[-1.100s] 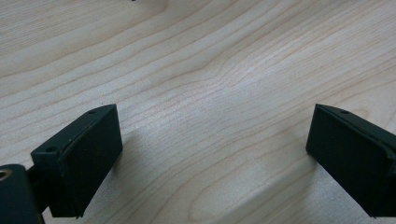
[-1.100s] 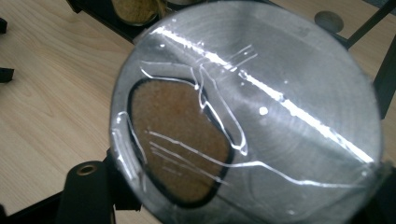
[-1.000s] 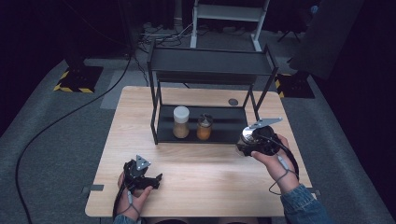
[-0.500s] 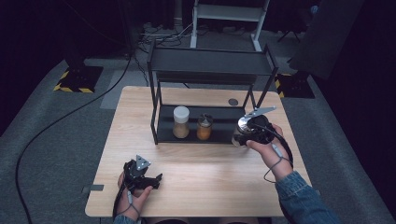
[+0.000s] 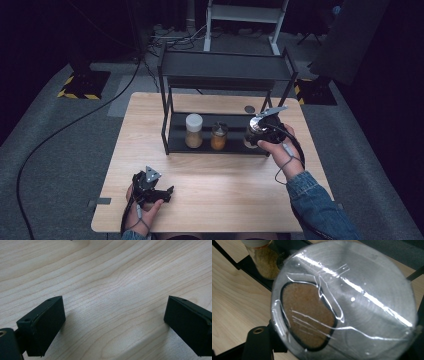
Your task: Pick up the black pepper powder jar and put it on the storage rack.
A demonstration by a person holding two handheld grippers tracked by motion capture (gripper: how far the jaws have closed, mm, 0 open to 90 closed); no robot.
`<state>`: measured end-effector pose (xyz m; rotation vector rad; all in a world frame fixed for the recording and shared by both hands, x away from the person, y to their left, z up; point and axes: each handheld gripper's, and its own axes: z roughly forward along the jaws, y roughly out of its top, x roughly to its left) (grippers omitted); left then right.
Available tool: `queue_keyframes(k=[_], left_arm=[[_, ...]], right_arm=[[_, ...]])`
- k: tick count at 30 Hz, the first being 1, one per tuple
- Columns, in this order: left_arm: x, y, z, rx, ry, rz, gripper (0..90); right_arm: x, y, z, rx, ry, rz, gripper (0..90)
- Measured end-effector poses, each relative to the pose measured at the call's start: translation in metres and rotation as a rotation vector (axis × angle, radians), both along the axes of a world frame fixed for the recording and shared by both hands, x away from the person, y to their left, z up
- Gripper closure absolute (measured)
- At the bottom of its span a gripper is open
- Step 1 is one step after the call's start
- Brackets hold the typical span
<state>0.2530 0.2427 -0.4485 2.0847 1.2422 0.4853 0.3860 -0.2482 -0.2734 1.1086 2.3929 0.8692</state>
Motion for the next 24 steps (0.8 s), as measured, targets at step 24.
queue_keyframes(k=[24], left_arm=[[0.000, 0.000, 0.000, 0.001, 0.000, -0.001, 3.4]], right_arm=[[0.042, 0.023, -0.053, -0.019, 0.016, -0.012, 31.1]])
